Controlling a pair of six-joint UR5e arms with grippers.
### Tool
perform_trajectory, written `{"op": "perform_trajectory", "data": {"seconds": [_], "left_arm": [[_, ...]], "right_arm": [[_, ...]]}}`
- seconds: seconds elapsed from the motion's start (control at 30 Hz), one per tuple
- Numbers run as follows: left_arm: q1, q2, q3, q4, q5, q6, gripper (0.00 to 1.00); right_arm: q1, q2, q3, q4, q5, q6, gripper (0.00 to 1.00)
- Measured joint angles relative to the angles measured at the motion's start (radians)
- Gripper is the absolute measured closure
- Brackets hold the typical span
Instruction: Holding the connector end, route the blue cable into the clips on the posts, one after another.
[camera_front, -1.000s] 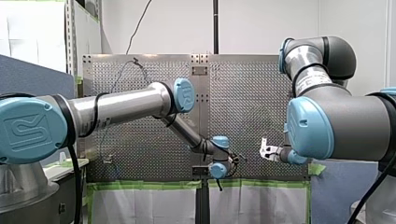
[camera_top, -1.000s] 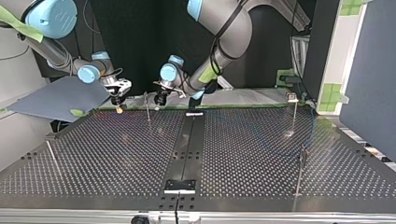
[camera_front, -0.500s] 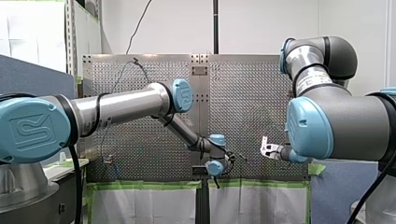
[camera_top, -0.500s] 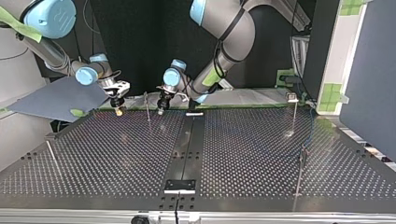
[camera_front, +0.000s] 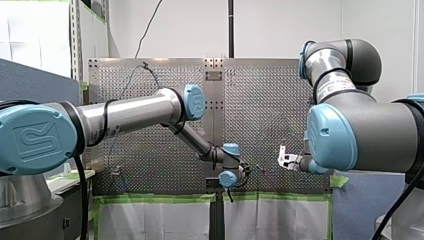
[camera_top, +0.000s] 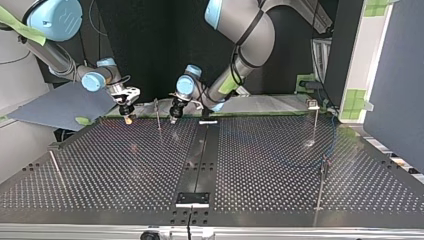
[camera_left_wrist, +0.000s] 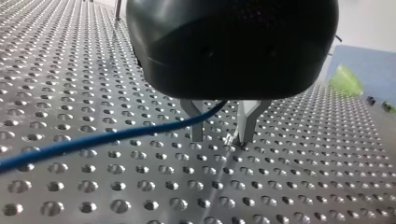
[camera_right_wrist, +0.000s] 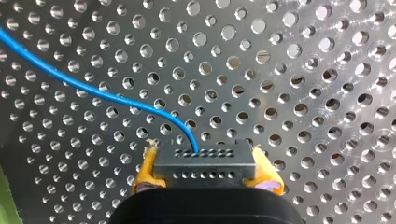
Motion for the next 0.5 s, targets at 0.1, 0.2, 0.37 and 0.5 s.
{"op": "perform_trajectory", "data": {"seconds": [0.1,0.2,0.37,0.5], "left_arm": [[0.006,0.002,0.0,-0.023,0.019,0.015,0.37],[0.01,0.003,0.0,-0.046,0.014,0.036,0.05],[0.009,0.008,0.0,-0.085,0.005,0.073,0.0],[0.002,0.014,0.0,-0.117,-0.021,0.106,0.0]], "right_arm": [[0.001,0.0,0.0,0.0,0.0,0.0,1.0],[0.001,0.0,0.0,0.0,0.0,0.0,1.0],[0.005,0.001,0.0,0.001,0.0,0.0,1.0],[0.006,0.001,0.0,0.001,-0.002,0.003,1.0]]}}
